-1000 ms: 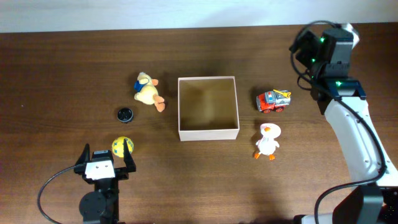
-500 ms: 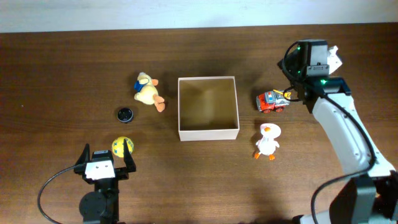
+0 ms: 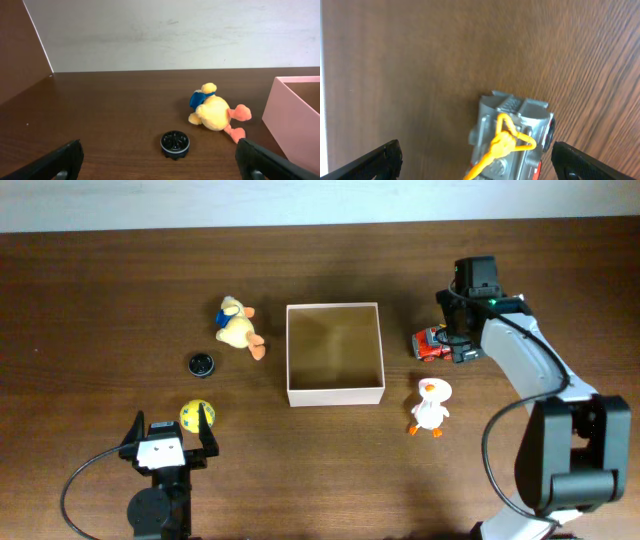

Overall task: Pack container
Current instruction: 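Move the right gripper over the red toy truck, then lower the right gripper and grasp the red toy truck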

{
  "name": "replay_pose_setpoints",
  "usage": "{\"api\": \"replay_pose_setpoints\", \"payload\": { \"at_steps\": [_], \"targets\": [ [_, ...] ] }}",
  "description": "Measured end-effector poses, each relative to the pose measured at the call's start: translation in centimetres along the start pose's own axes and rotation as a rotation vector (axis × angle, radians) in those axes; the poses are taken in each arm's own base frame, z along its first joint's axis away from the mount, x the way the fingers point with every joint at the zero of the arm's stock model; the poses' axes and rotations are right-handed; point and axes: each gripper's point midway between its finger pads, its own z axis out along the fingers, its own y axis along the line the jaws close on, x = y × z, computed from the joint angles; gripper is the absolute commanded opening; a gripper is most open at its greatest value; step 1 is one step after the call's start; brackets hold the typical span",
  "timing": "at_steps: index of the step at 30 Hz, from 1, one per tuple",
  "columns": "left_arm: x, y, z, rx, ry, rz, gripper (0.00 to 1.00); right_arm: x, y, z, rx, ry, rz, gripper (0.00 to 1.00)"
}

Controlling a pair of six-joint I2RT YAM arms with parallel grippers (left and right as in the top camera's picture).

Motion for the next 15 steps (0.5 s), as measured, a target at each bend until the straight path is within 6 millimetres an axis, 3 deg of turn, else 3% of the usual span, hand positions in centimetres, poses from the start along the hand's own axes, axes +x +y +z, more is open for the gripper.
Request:
{"api": "replay_pose_setpoints", "payload": {
  "at_steps": [8,15],
  "targets": [
    [0.0,0.0,0.0,0.0,0.0,0.0,0.99,1.3,-0.5,0.9,0.022,0.063,0.052,0.99],
    [0.0,0.0,0.0,0.0,0.0,0.0,0.99,1.8,-2.9,1.6,0.127,0.076,0.091,0.99]
  ]
}}
